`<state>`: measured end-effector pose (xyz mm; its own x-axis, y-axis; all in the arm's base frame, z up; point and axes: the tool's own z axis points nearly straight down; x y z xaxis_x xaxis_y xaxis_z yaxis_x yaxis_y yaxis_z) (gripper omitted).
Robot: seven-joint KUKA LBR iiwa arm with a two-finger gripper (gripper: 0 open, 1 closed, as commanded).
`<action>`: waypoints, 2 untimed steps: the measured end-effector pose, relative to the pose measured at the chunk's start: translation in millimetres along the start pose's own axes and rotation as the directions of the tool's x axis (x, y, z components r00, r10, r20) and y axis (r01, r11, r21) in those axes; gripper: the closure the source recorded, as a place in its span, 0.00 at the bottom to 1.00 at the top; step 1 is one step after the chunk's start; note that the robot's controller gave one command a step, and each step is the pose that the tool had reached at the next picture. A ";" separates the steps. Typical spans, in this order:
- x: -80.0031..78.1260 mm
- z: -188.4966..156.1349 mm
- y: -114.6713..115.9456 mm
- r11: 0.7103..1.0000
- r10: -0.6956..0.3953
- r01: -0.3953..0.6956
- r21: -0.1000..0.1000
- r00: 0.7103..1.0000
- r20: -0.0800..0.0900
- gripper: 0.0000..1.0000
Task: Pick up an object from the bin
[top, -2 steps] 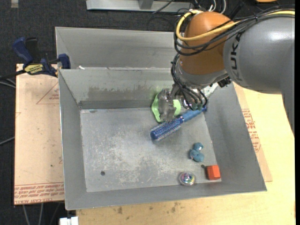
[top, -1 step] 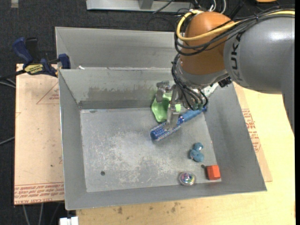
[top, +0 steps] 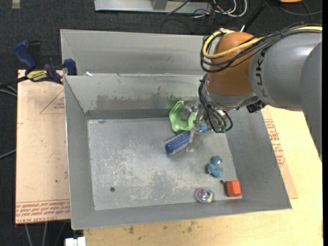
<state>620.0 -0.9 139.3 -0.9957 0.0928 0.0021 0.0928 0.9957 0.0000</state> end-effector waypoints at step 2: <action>-28.4 69.8 5.2 0.998 0.064 -0.064 -0.003 0.998 0.002 1.00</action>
Offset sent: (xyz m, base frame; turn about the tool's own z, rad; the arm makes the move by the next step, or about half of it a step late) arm 0.0285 0.0007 -0.0693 0.0666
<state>648.7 1.7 69.4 -0.9876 0.1568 -0.0003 0.1568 0.9876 0.0027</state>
